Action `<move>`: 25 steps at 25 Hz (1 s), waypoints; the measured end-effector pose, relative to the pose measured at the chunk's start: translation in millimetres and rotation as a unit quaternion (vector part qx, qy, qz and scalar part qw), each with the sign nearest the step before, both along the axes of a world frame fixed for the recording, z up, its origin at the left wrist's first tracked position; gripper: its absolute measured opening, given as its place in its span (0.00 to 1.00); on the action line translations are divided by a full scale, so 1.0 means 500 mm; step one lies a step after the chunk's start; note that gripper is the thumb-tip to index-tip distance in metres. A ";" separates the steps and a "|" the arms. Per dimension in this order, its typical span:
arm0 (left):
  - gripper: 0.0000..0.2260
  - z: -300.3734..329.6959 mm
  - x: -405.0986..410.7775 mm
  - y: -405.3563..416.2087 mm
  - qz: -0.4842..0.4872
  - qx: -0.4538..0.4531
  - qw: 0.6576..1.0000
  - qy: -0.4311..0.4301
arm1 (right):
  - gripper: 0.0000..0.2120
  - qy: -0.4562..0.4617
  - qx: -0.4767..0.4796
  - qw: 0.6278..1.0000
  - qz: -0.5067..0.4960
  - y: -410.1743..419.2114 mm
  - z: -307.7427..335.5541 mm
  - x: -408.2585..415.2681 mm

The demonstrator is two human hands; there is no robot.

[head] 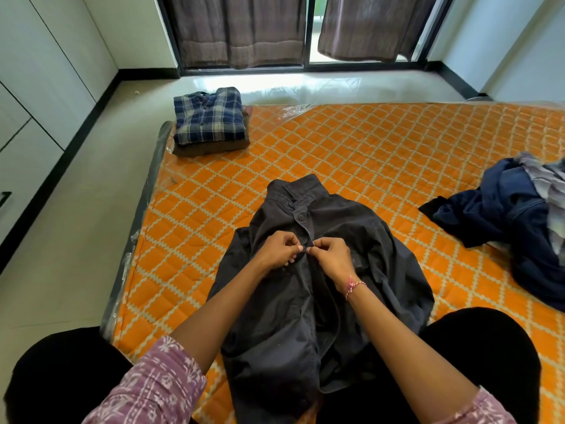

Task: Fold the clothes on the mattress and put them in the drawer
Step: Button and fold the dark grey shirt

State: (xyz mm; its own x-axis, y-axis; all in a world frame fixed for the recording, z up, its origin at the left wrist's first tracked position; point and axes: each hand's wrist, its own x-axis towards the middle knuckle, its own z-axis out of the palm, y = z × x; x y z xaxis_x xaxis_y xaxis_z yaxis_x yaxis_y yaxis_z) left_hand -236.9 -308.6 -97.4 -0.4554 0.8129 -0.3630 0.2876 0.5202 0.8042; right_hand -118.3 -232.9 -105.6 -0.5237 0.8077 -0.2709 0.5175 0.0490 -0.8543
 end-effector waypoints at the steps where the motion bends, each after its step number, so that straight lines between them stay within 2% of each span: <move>1: 0.11 0.006 -0.003 0.001 -0.007 0.000 1.000 0.007 | 0.10 -0.001 0.022 1.000 -0.001 -0.005 0.003 0.000; 5: 0.13 0.031 -0.009 0.007 -0.016 0.006 1.000 0.022 | 0.04 0.012 0.077 0.997 0.000 -0.012 0.026 -0.004; 8: 0.12 0.037 -0.004 0.005 0.010 0.027 0.999 0.037 | 0.04 0.028 0.044 0.999 -0.009 -0.013 0.042 -0.004; 11: 0.08 0.046 0.003 0.006 0.016 0.048 0.996 0.074 | 0.08 0.046 -0.017 0.998 -0.026 -0.007 0.056 -0.005; 13: 0.07 0.063 -0.004 0.007 0.008 0.061 0.993 0.096 | 0.09 0.087 -0.104 0.990 -0.034 0.002 0.076 -0.005; 15: 0.07 0.084 -0.013 0.008 -0.013 0.077 0.994 0.080 | 0.09 0.134 -0.187 0.973 -0.027 0.013 0.106 -0.001; 16: 0.06 0.093 -0.014 0.009 -0.018 0.086 0.994 0.068 | 0.08 0.144 -0.199 0.969 -0.013 0.019 0.117 0.000; 22: 0.06 0.107 -0.007 0.005 0.049 0.102 0.994 0.007 | 0.08 0.112 -0.117 0.986 0.043 0.017 0.127 -0.005; 25: 0.09 0.099 0.001 -0.001 0.107 0.101 0.987 -0.064 | 0.10 0.058 -0.008 0.997 0.058 0.007 0.124 -0.011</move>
State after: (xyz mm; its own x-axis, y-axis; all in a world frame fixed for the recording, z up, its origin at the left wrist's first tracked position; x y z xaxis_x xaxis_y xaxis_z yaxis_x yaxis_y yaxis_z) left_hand -236.2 -309.3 -47.7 -0.5856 0.7642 -0.2702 0.0768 0.3842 0.9201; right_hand -124.0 -229.6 -43.6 -0.6410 0.7368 -0.2151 0.4073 0.0890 -0.9090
